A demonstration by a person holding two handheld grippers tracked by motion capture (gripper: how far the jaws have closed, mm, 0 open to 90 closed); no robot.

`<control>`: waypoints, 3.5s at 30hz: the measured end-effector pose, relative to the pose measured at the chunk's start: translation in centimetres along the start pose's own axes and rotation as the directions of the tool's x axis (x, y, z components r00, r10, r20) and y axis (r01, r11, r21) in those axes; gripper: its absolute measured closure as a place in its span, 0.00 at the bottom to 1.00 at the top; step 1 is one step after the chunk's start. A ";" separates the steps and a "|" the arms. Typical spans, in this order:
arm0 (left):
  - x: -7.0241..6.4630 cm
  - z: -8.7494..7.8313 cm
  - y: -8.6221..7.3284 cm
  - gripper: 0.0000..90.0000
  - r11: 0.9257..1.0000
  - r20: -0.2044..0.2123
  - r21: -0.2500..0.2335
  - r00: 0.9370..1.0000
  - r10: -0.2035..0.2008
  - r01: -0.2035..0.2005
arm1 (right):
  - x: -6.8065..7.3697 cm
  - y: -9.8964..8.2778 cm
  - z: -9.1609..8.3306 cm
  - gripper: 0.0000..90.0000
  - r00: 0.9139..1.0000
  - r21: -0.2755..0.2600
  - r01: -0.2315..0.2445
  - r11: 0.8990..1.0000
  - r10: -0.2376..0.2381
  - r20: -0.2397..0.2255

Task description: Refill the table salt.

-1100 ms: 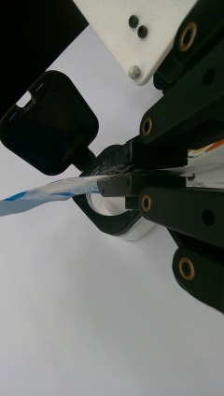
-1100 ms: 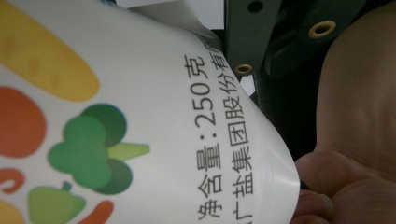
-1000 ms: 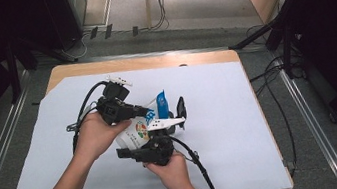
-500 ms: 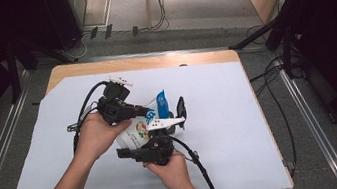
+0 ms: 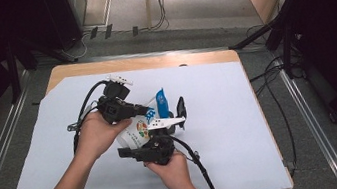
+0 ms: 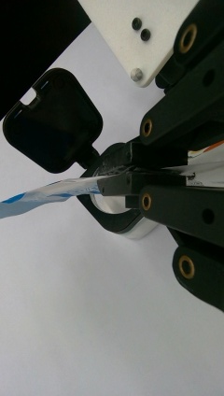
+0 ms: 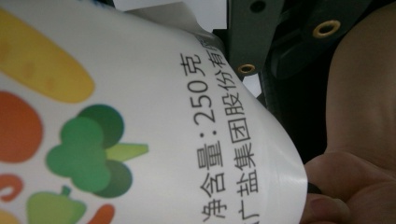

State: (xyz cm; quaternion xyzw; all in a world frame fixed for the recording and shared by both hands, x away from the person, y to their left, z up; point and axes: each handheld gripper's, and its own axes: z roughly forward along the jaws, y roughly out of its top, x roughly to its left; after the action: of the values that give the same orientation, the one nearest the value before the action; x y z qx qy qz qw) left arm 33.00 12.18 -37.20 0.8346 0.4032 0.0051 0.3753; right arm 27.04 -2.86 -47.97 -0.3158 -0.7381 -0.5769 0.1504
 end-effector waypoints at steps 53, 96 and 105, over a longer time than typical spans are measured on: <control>-0.2 -0.2 -0.2 1.00 1.000 0.008 -0.018 1.000 -0.013 0.013 | 0.1 0.1 -0.1 0.75 1.000 -0.003 -0.004 1.000 0.004 -0.022; -0.5 0.0 0.2 1.00 1.000 0.012 -0.005 1.000 0.003 -0.003 | 0.0 0.3 -0.3 0.74 0.999 -0.023 -0.015 1.000 0.013 -0.053; -0.3 -0.2 0.2 1.00 1.000 -0.005 -0.005 1.000 0.004 -0.004 | 0.2 0.3 -0.2 0.72 1.000 -0.013 -0.002 1.000 0.001 -0.027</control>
State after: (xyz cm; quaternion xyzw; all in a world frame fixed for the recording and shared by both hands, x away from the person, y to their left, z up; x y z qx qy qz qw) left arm 32.83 11.99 -36.87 0.8344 0.4025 0.0090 0.3765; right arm 27.04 -2.94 -47.57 -0.3096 -0.7320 -0.5858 0.1586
